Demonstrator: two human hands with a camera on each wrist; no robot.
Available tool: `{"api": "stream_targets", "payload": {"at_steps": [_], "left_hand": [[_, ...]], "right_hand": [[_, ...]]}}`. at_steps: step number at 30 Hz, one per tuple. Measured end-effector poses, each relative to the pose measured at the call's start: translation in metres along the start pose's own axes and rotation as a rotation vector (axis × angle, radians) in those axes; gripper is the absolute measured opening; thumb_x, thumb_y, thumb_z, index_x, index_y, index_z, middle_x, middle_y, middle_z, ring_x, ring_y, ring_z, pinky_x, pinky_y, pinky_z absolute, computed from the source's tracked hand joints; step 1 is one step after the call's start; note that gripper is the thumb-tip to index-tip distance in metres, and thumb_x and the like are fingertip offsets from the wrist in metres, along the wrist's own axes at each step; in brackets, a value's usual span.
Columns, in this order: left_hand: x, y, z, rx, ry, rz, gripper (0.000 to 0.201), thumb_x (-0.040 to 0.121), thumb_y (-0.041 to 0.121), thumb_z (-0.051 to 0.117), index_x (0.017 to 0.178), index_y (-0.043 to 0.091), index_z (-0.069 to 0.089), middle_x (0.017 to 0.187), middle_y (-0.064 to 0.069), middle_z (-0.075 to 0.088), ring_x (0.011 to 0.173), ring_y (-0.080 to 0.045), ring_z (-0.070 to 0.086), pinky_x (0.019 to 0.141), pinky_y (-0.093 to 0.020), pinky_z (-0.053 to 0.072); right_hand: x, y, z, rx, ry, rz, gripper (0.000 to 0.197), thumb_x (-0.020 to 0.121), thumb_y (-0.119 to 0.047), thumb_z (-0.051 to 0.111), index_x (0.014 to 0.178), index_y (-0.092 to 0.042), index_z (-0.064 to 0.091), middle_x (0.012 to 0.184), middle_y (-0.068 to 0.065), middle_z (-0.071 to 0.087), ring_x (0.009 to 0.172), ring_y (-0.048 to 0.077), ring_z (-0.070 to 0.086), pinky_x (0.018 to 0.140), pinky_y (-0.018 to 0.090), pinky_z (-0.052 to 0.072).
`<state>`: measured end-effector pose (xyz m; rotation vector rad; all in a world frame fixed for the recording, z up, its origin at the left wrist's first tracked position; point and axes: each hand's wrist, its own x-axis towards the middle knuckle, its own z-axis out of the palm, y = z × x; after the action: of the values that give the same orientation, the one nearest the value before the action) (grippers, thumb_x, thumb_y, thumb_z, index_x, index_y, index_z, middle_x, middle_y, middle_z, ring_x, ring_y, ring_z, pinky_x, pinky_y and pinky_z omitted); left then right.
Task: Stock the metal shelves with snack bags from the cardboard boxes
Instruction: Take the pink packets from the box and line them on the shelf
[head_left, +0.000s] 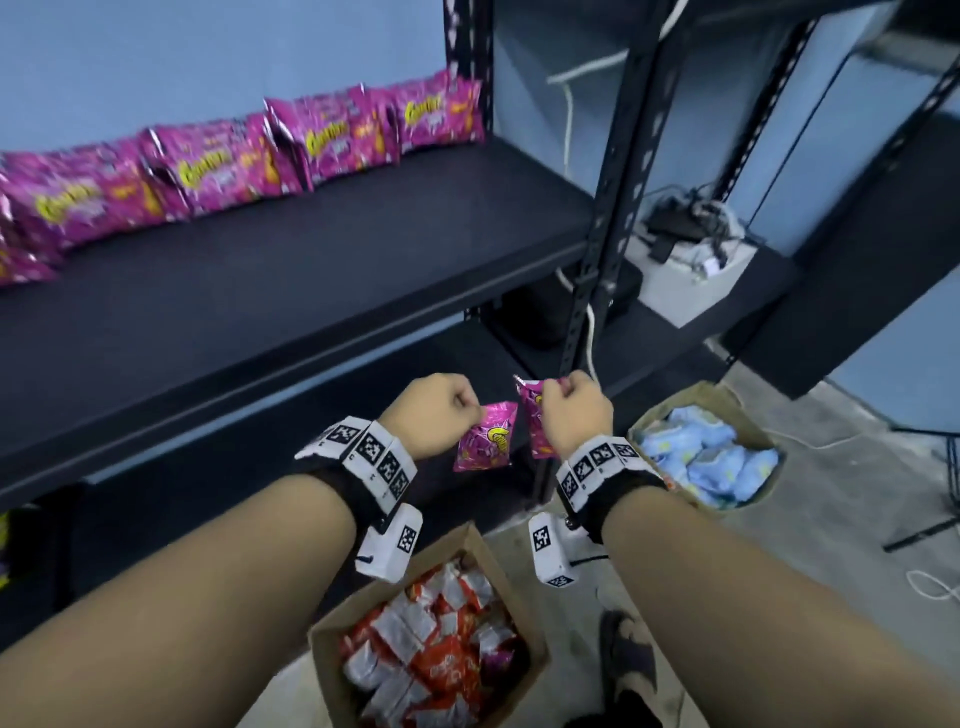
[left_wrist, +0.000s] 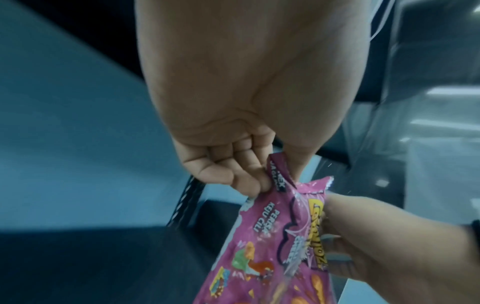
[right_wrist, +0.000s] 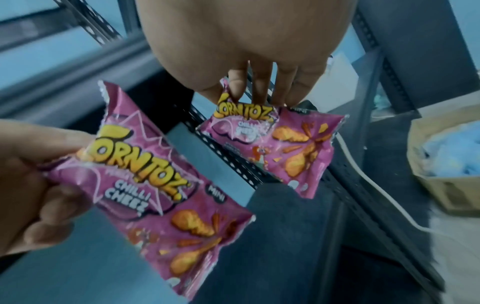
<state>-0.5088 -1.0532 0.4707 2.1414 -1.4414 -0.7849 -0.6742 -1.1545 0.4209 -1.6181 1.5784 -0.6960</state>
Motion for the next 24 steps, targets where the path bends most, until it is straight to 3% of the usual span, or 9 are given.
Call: {"api": "stream_targets", "payload": {"at_steps": [7,11,14,17,19,21,24], "left_hand": [[0.0,0.066,-0.077,0.021,0.156,0.141,0.019,0.095,0.031,0.065,0.081,0.019,0.067,0.068,0.009,0.066,0.061,-0.005,0.059,0.058,-0.024,0.042],[-0.005,0.081,-0.123,-0.054,0.257,0.147,0.024,0.096,0.031,0.064,0.078,0.016,0.063,0.061,0.01,0.063,0.057,-0.005,0.057,0.058,-0.026,0.041],[-0.011,0.082,-0.156,-0.078,0.316,0.12,0.024,0.098,0.032,0.061,0.085,0.012,0.065,0.058,0.006,0.065,0.052,-0.005,0.059,0.056,-0.026,0.042],[-0.018,0.071,-0.183,-0.116,0.373,0.093,0.026,0.101,0.031,0.059,0.087,0.01,0.064,0.069,-0.007,0.071,0.057,-0.01,0.063,0.06,-0.029,0.046],[-0.02,0.056,-0.198,-0.168,0.405,0.073,0.026,0.101,0.03,0.059,0.081,0.013,0.06,0.071,-0.012,0.071,0.059,-0.015,0.064,0.069,-0.034,0.053],[-0.022,0.037,-0.209,-0.229,0.429,0.021,0.026,0.102,0.027,0.058,0.078,0.016,0.056,0.065,-0.005,0.067,0.057,-0.015,0.063,0.075,-0.039,0.054],[-0.027,0.005,-0.224,-0.346,0.459,-0.088,0.023,0.103,0.021,0.056,0.081,0.013,0.057,0.061,-0.002,0.064,0.052,-0.019,0.06,0.067,-0.039,0.049]], "right_hand": [[0.016,-0.083,-0.047,0.219,0.268,-0.128,0.023,0.094,-0.03,0.047,0.075,-0.019,0.039,0.08,0.008,0.061,0.077,0.035,0.056,0.067,0.041,0.045],[0.029,-0.127,-0.064,0.323,0.314,-0.269,0.022,0.095,-0.027,0.046,0.076,-0.02,0.039,0.078,0.001,0.056,0.071,0.024,0.051,0.065,0.035,0.036],[0.033,-0.166,-0.067,0.335,0.278,-0.4,0.021,0.097,-0.025,0.048,0.078,-0.02,0.039,0.073,-0.001,0.053,0.065,0.019,0.047,0.059,0.035,0.034],[0.032,-0.205,-0.06,0.253,0.212,-0.585,0.021,0.103,-0.026,0.047,0.086,-0.013,0.045,0.075,0.004,0.058,0.065,0.019,0.051,0.056,0.034,0.039],[0.031,-0.227,-0.05,0.188,0.159,-0.7,0.021,0.106,-0.03,0.046,0.092,-0.015,0.047,0.081,0.003,0.061,0.074,0.024,0.056,0.063,0.037,0.044],[0.03,-0.244,-0.036,0.111,0.097,-0.776,0.019,0.106,-0.032,0.046,0.094,-0.017,0.048,0.084,-0.002,0.061,0.085,0.027,0.056,0.078,0.044,0.048],[0.025,-0.262,-0.017,-0.004,-0.018,-0.825,0.02,0.107,-0.034,0.045,0.093,-0.02,0.048,0.08,-0.006,0.059,0.092,0.028,0.054,0.087,0.051,0.047]]}}
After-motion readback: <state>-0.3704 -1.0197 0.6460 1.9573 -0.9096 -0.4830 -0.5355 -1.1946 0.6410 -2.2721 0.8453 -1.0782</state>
